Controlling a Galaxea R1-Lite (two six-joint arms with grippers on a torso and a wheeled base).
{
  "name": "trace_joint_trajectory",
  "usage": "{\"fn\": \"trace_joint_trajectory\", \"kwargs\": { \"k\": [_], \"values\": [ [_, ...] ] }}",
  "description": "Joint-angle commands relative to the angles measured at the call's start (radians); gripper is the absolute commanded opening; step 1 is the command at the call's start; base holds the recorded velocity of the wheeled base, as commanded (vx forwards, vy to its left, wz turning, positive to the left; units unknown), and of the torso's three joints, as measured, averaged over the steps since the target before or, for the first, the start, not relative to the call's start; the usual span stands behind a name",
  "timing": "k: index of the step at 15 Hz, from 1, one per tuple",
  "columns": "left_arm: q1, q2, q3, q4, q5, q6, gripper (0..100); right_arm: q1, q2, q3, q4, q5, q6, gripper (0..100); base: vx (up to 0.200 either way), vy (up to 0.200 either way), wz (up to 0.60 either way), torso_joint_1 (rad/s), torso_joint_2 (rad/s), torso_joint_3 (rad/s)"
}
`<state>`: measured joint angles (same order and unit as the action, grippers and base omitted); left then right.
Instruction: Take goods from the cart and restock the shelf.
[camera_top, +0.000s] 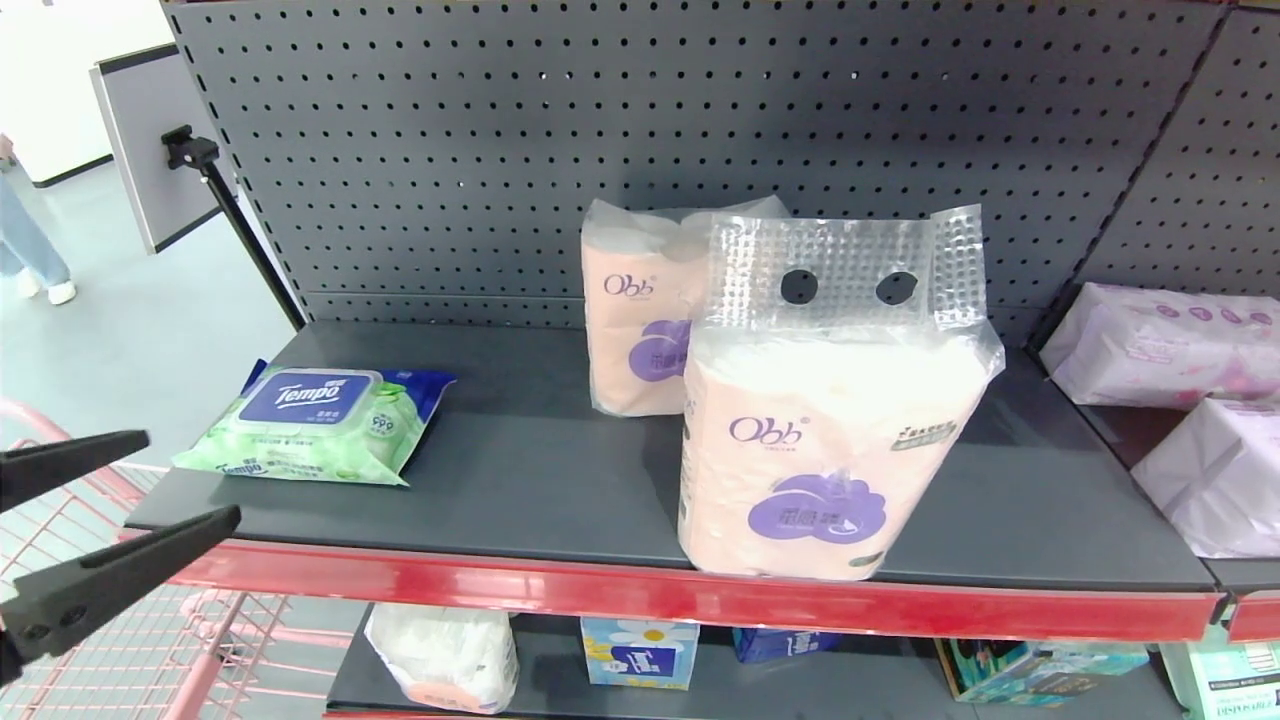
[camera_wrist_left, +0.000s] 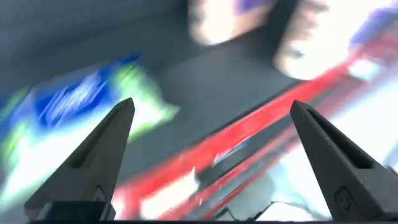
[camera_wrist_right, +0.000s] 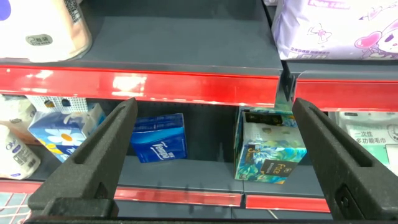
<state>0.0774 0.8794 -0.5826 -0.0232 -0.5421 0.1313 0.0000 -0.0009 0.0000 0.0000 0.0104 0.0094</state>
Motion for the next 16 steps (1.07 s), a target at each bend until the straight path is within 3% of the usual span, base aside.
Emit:
{"fn": "trace_joint_trajectory", "kwargs": {
  "k": [1,2,3,5,6,8,11,13,16],
  "values": [
    [-0.154,-0.204,0.029,0.075,0.251,-0.173,100,0.000,0.001,0.000,0.000,0.000,0.000,100,0.000,0.000,0.00,0.000,0.00,0.000],
    [-0.153,-0.221,0.036,0.078,0.310,-0.229,100,0.000,0.001,0.000,0.000,0.000,0.000,100,0.000,0.000,0.00,0.000,0.00,0.000],
    [-0.151,-0.240,0.049,0.081,0.353,-0.254,100,0.000,0.001,0.000,0.000,0.000,0.000,100,0.000,0.000,0.00,0.000,0.00,0.000],
    [-0.151,-0.286,0.050,0.126,0.419,-0.254,100,0.000,0.001,0.000,0.000,0.000,0.000,100,0.000,0.000,0.00,0.000,0.00,0.000],
    [-0.151,-0.330,0.036,0.226,0.435,-0.254,100,0.000,0.001,0.000,0.000,0.000,0.000,100,0.000,0.000,0.00,0.000,0.00,0.000],
    [-0.151,-0.411,0.036,0.316,0.476,-0.251,100,0.000,0.001,0.000,0.000,0.000,0.000,100,0.000,0.000,0.00,0.000,0.00,0.000],
    [-0.150,-0.502,0.052,0.439,0.659,-0.233,100,0.000,0.001,0.000,0.000,0.000,0.000,100,0.000,0.000,0.00,0.000,0.00,0.000],
    [-0.165,-0.511,0.061,0.434,0.677,-0.214,100,0.000,0.001,0.000,0.000,0.000,0.000,100,0.000,0.000,0.00,0.000,0.00,0.000],
    [-0.191,-0.519,0.073,0.405,0.683,-0.159,100,0.002,0.001,0.000,0.000,0.005,-0.003,100,0.000,0.000,0.00,0.000,0.00,0.000]
  ]
}}
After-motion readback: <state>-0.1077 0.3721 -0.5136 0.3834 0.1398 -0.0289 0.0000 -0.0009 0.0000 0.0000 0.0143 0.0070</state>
